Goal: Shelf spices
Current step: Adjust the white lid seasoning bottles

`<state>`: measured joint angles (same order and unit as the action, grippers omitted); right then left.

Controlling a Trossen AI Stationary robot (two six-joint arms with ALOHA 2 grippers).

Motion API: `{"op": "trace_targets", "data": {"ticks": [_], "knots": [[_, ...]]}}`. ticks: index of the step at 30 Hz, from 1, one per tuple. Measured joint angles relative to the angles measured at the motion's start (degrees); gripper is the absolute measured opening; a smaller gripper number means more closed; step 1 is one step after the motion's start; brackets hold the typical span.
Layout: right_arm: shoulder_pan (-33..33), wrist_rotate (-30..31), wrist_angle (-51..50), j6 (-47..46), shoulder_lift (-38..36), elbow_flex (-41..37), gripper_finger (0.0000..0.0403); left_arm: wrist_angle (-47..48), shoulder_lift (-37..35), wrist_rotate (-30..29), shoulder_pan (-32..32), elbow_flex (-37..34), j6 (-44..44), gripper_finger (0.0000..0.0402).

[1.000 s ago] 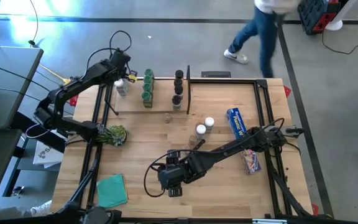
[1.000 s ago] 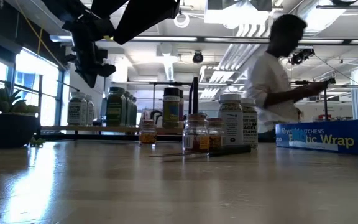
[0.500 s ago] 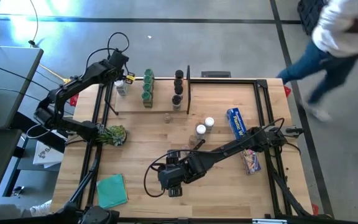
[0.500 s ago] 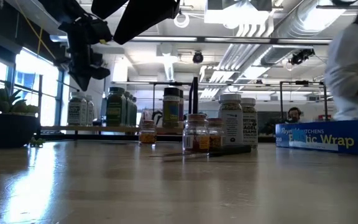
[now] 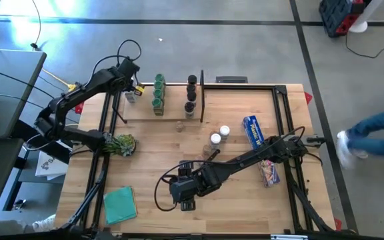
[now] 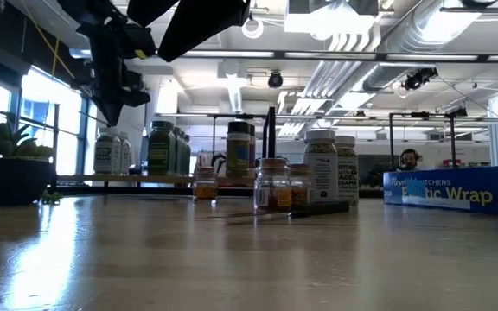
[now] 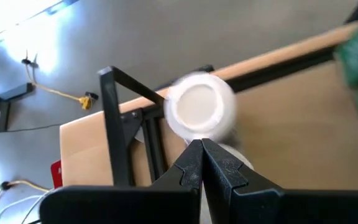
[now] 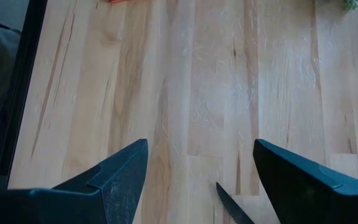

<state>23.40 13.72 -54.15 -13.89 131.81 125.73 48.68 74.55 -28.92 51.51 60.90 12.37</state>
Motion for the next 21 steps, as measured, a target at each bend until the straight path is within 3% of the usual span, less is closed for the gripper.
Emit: {"op": "trace_targets", "data": {"ticks": [9, 15, 21], "knots": [[0.0, 0.0, 0.0, -0.1, 0.0, 0.0, 0.0286, 8.5, -4.8, -0.5, -8.4, 0.0, 5.6, 0.0], [0.1, 0.0, 0.0, -0.6, 0.0, 0.0, 0.0286, 10.2, -2.5, -1.9, -8.7, 0.0, 7.1, 0.0], [0.2, 0.0, 0.0, 0.0, 0.0, 0.0, 0.0286, 12.1, -1.8, 1.0, -9.0, 0.0, 8.1, 0.0]]}}
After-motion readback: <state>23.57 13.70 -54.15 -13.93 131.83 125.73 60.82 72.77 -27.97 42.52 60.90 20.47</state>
